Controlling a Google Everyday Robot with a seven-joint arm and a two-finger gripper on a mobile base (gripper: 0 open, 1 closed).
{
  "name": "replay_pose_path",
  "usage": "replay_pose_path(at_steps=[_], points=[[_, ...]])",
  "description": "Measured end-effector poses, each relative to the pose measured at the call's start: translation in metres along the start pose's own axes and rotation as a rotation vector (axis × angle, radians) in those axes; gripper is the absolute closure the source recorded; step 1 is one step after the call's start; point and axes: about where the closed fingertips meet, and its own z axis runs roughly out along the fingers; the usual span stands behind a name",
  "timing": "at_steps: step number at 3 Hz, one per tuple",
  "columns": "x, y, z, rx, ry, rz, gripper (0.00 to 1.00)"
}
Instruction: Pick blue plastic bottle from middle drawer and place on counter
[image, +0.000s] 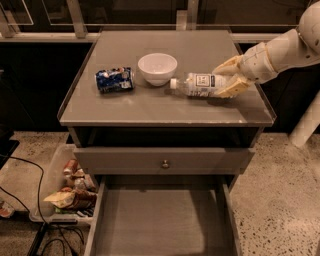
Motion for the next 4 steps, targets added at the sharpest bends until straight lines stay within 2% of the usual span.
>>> replay_pose_path(at_steps=[2, 3, 4], points=[[0.0000, 0.0000, 0.0001, 0.000, 0.000, 0.000, 0.16], [0.0000, 0.0000, 0.0002, 0.000, 0.000, 0.000, 0.00], [0.0000, 0.0000, 0.0002, 0.000, 0.000, 0.000, 0.00]])
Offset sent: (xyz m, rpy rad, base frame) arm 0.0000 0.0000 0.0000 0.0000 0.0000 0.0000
